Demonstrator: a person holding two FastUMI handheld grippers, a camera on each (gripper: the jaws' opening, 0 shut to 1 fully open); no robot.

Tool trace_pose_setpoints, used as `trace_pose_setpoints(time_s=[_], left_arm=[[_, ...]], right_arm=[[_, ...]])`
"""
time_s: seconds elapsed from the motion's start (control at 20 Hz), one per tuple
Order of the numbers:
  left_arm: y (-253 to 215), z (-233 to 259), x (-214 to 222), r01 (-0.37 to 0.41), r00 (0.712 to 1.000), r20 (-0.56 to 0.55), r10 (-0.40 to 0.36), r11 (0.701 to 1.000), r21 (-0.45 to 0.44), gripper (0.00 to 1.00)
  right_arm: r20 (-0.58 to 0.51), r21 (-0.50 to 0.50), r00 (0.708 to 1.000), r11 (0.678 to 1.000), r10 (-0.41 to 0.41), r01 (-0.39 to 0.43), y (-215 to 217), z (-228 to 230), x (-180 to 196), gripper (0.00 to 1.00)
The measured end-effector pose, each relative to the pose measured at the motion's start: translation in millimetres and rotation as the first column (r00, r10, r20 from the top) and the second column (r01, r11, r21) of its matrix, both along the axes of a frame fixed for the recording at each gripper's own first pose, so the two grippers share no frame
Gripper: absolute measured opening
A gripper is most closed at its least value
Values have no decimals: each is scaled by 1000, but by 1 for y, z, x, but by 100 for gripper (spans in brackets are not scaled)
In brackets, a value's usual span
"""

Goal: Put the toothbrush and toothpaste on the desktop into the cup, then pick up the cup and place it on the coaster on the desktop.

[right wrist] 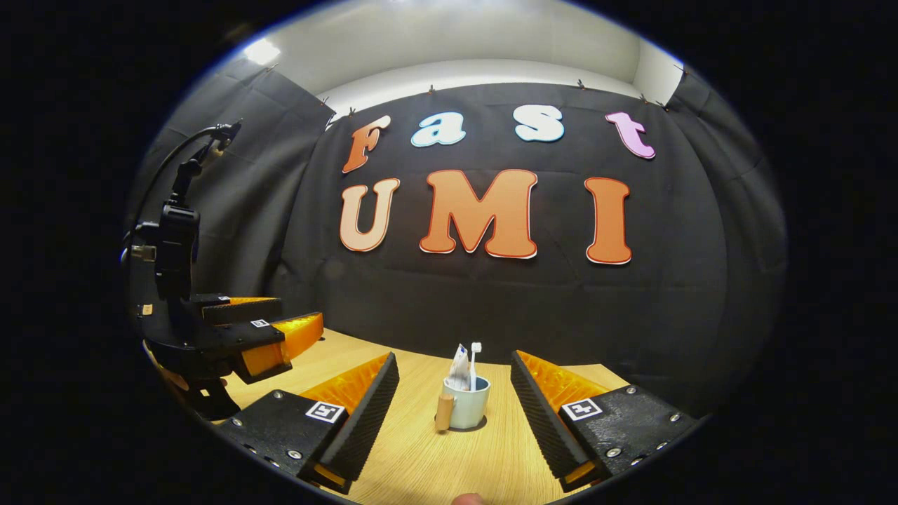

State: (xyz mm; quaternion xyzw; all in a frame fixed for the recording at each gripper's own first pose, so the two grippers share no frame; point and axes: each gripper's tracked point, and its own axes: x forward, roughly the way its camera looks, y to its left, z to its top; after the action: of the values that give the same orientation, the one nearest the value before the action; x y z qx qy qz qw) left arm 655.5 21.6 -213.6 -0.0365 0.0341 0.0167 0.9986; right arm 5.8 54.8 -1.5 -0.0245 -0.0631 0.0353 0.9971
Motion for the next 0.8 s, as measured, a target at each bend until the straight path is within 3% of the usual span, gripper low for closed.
trace_pose_setpoints(time_s=[0.15, 0.8], left_arm=[[-2, 0, 0, -1, 1000, 6, 1, 1000, -5, 100], [-5, 0, -2, 6, 1000, 11, -6, 1000, 1, 100]], right_arm=[[-3, 8, 1000, 1000, -3, 3, -3, -1, 1, 100], [3, 9, 1000, 1000, -1, 1, -1, 6, 3, 98]])
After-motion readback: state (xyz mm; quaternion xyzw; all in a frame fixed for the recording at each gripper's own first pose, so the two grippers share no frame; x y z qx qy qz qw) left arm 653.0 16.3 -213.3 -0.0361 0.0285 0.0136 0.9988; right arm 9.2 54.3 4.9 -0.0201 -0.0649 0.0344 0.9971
